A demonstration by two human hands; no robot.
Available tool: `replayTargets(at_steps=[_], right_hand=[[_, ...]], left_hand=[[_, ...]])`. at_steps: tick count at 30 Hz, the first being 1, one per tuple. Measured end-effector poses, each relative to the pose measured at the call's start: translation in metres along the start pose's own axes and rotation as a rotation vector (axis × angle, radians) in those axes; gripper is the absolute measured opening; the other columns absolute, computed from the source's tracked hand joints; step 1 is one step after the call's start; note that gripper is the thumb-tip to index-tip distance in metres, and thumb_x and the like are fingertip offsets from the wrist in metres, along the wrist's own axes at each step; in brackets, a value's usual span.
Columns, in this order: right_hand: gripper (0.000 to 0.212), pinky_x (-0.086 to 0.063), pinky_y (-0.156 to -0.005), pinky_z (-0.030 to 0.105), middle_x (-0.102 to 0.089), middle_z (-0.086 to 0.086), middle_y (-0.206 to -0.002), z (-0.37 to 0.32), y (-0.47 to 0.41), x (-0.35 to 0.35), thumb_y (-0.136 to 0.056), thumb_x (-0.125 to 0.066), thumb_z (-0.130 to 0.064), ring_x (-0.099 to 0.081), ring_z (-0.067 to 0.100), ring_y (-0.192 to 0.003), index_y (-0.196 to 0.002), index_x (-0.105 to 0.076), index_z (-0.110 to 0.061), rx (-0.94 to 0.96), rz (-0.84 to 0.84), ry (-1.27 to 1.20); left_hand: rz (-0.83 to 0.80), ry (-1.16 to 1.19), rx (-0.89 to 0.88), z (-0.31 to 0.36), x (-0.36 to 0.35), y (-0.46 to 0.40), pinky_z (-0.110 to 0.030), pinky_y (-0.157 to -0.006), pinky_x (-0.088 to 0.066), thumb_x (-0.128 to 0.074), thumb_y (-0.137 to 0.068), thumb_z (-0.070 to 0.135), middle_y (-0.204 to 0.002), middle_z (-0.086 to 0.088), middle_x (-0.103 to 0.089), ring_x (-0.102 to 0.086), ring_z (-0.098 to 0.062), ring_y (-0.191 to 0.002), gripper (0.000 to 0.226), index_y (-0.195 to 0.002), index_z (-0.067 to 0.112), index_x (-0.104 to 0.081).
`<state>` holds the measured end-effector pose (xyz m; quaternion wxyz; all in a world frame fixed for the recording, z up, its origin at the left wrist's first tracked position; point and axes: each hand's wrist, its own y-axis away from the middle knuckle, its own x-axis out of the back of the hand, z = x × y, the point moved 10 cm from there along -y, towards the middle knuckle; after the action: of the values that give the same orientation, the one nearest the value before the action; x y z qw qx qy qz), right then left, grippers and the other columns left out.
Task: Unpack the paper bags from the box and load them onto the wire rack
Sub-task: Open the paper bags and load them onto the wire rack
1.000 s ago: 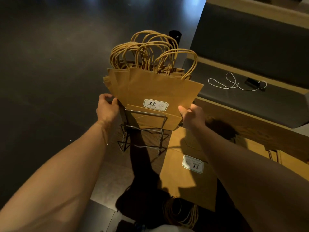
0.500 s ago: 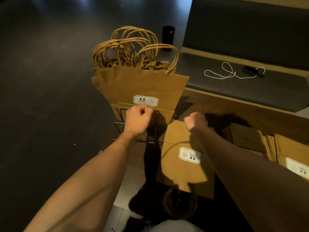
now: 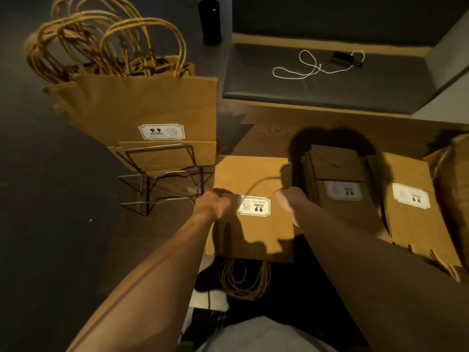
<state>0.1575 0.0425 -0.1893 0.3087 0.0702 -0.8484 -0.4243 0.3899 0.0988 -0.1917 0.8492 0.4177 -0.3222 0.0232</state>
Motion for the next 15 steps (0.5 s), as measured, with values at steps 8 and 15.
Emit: replayTargets(at_steps=[8,15], right_hand=[[0.037,-0.046,-0.091,0.036,-0.059,0.01,-0.117,0.024,0.0,-0.001,-0.092,-0.054,-0.023,-0.056,0.027,-0.106,-0.123,-0.053,-0.003,-0.075,-0.064,-0.132],[0.044,-0.037,-0.084,0.031,-0.051,0.019,-0.133,0.013,0.001,0.013,-0.098,-0.048,-0.012,-0.05,0.033,-0.123,-0.138,-0.043,0.003,-0.019,0.002,-0.144]], left_hand=[[0.017,-0.017,0.102,-0.015,-0.011,0.002,-0.033,-0.09,-0.047,-0.056,-0.093,0.026,-0.126,-0.019,-0.06,-0.058,-0.034,-0.114,0.039,-0.12,-0.002,-0.061],[0.033,0.021,0.148,-0.015,-0.008,0.008,-0.031,-0.086,-0.046,-0.056,-0.092,0.027,-0.123,-0.016,-0.061,-0.059,-0.031,-0.109,0.034,-0.114,0.002,-0.062]])
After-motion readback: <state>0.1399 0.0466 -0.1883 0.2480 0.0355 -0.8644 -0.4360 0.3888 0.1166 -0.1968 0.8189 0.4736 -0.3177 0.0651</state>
